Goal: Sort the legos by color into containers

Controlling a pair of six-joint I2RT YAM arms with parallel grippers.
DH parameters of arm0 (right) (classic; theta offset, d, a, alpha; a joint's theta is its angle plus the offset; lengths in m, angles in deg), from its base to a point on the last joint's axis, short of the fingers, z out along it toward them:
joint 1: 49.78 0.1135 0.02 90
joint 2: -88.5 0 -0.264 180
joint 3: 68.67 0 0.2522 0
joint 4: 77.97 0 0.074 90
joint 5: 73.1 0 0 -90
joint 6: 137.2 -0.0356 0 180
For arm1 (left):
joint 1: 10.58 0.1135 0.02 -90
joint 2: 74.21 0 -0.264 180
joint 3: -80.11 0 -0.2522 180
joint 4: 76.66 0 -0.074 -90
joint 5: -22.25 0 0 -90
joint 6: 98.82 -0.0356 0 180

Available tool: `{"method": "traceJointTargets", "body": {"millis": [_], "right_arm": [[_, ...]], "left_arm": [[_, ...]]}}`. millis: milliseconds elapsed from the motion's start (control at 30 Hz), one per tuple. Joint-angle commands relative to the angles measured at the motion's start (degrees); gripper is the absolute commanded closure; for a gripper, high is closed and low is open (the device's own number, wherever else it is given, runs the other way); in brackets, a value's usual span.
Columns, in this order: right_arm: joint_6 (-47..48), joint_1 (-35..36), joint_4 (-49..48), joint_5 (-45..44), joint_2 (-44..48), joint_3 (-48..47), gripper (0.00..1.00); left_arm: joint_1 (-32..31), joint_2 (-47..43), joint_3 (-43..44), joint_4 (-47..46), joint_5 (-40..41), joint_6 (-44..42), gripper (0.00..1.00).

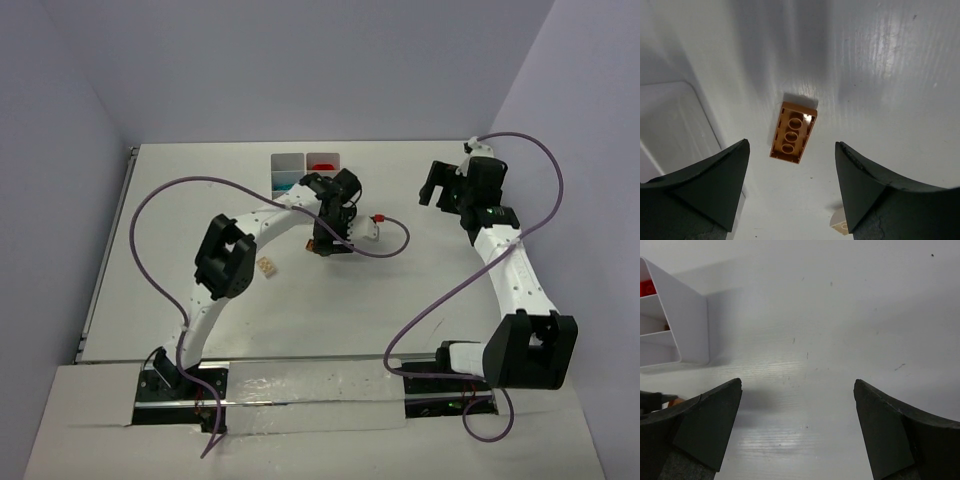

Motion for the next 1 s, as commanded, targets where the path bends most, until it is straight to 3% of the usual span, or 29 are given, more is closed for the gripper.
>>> {"method": "traceJointTargets", "body": {"millis": [0,267,667,733,967], "right_arm": [[0.7,-1.1,-1.1,3.4,3.0,0.5,0.0],[-0.3,-1.6,-1.4,5.7,1.8,0.1,0.0],[-0.3,-1.6,-1.4,6.4,2.1,0.6,0.0],[-0.3,-1.6,-1.3,6.4,2.0,0.6,0.0],[-0.4,-1.6,-1.3,6.9,2.1,0.7,0.0]], "left_arm": [[-1.8,2.8,5.3,3.4,5.3,-2.3,0.21],[-4.3,5.5,3.7,2.9,7.5,-3.3,0.16],[-5.5,7.6,0.4,-2.0,15.2,-5.1,0.19],[-5.7,7.0,-1.0,-2.9,15.9,-5.3,0.23],[-6.2,3.8,-5.8,-5.6,17.3,-5.4,0.49]]}}
